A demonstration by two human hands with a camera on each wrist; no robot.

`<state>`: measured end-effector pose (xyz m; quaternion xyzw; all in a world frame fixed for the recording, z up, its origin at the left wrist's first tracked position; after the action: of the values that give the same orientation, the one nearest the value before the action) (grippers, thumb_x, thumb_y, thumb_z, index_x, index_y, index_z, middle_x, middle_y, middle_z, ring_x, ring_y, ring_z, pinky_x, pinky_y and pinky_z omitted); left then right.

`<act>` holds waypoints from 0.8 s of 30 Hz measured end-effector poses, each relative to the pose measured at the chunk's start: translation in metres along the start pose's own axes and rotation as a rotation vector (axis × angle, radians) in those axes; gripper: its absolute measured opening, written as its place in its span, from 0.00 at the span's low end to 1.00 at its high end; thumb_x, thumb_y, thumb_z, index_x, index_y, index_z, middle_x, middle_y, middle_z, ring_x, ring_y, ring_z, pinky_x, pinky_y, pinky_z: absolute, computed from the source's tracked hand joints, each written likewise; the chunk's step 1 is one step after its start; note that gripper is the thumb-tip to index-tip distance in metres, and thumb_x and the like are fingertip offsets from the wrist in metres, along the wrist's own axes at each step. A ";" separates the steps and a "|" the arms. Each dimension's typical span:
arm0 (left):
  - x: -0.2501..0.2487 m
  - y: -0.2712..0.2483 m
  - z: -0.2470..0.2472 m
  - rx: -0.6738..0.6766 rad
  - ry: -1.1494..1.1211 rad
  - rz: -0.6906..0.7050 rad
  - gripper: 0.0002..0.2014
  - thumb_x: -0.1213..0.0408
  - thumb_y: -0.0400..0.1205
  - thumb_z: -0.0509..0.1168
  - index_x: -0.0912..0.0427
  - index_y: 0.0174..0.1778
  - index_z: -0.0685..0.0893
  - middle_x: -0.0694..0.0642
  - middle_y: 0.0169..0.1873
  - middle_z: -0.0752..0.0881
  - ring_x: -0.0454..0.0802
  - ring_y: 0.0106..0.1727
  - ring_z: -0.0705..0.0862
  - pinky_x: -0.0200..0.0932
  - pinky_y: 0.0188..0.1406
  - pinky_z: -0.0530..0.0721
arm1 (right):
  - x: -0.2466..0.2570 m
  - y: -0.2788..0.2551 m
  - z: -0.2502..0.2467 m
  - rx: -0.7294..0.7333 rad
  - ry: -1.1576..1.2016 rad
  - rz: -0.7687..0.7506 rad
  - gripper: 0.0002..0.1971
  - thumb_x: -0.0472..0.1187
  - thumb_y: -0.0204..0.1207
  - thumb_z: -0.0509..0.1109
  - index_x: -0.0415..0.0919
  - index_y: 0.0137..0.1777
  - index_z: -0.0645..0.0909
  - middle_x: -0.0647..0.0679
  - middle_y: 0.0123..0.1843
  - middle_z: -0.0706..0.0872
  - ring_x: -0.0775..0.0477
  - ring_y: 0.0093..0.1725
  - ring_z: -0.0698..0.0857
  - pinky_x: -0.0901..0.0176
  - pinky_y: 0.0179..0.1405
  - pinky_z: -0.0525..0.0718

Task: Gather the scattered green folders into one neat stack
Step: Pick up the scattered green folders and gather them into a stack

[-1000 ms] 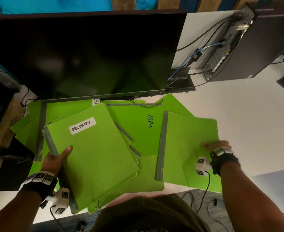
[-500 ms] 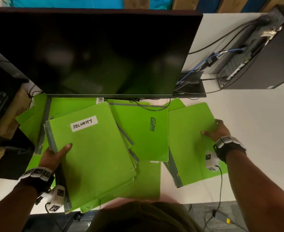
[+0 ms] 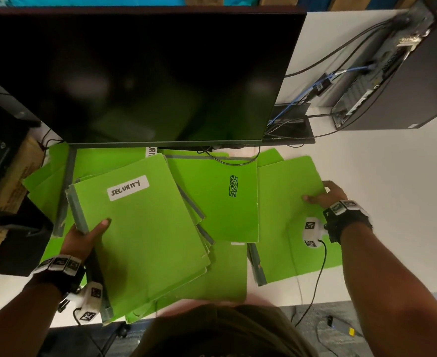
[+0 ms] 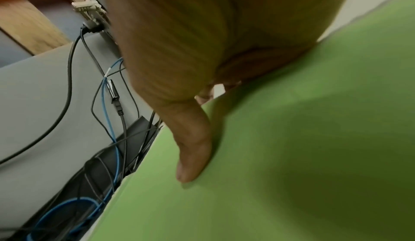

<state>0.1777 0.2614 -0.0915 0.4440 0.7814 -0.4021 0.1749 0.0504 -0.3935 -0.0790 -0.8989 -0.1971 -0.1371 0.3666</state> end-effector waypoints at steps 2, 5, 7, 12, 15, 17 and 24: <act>0.000 -0.001 0.000 -0.001 0.002 0.000 0.34 0.43 0.68 0.77 0.69 0.56 0.79 0.65 0.47 0.82 0.61 0.47 0.81 0.55 0.48 0.80 | -0.002 -0.009 0.003 0.029 0.011 0.001 0.37 0.45 0.64 0.83 0.42 0.73 0.74 0.38 0.69 0.81 0.35 0.66 0.81 0.43 0.65 0.79; 0.003 0.001 -0.001 0.003 -0.037 0.007 0.31 0.45 0.70 0.76 0.65 0.60 0.80 0.64 0.53 0.85 0.65 0.52 0.84 0.60 0.55 0.82 | -0.011 -0.024 0.000 0.074 0.028 0.010 0.31 0.46 0.67 0.81 0.39 0.69 0.78 0.38 0.66 0.83 0.36 0.63 0.83 0.51 0.58 0.77; 0.001 0.000 -0.001 0.002 -0.053 0.018 0.29 0.48 0.71 0.76 0.65 0.60 0.80 0.63 0.53 0.85 0.64 0.53 0.83 0.59 0.56 0.82 | -0.022 -0.034 -0.012 0.057 0.097 0.015 0.28 0.46 0.66 0.81 0.40 0.66 0.81 0.38 0.62 0.86 0.39 0.54 0.84 0.51 0.57 0.79; 0.000 -0.002 0.000 -0.002 -0.063 0.021 0.28 0.49 0.72 0.76 0.65 0.59 0.80 0.64 0.51 0.85 0.65 0.52 0.83 0.60 0.54 0.82 | -0.045 -0.061 -0.050 -0.030 0.344 -0.016 0.24 0.39 0.65 0.81 0.39 0.62 0.84 0.42 0.52 0.88 0.42 0.45 0.87 0.51 0.50 0.82; 0.002 0.000 -0.001 0.006 -0.088 0.027 0.31 0.46 0.69 0.77 0.64 0.60 0.81 0.64 0.53 0.85 0.66 0.54 0.84 0.63 0.57 0.82 | -0.051 -0.082 -0.066 -0.037 0.428 -0.067 0.20 0.36 0.69 0.78 0.37 0.62 0.83 0.40 0.50 0.87 0.47 0.40 0.85 0.60 0.37 0.78; 0.003 0.002 -0.002 0.009 -0.077 0.034 0.34 0.44 0.68 0.77 0.65 0.62 0.80 0.65 0.56 0.85 0.67 0.56 0.83 0.65 0.59 0.81 | -0.056 -0.090 -0.069 -0.037 0.493 -0.084 0.19 0.37 0.69 0.78 0.40 0.61 0.84 0.42 0.51 0.89 0.44 0.43 0.88 0.55 0.43 0.83; 0.001 0.003 0.000 0.016 -0.074 0.085 0.30 0.49 0.71 0.76 0.67 0.61 0.80 0.65 0.54 0.85 0.69 0.56 0.83 0.61 0.58 0.81 | -0.055 -0.126 -0.060 0.008 0.662 -0.119 0.18 0.33 0.72 0.74 0.43 0.62 0.82 0.46 0.50 0.89 0.43 0.48 0.87 0.54 0.40 0.81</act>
<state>0.1798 0.2632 -0.0934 0.4628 0.7517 -0.4168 0.2171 -0.0613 -0.3678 0.0176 -0.7911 -0.1198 -0.4420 0.4055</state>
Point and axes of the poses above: each hand's wrist, its own y-axis towards the middle knuckle, its own z-axis out of the palm, x = y × z, the point moved 6 cm from there along y, towards the middle knuckle
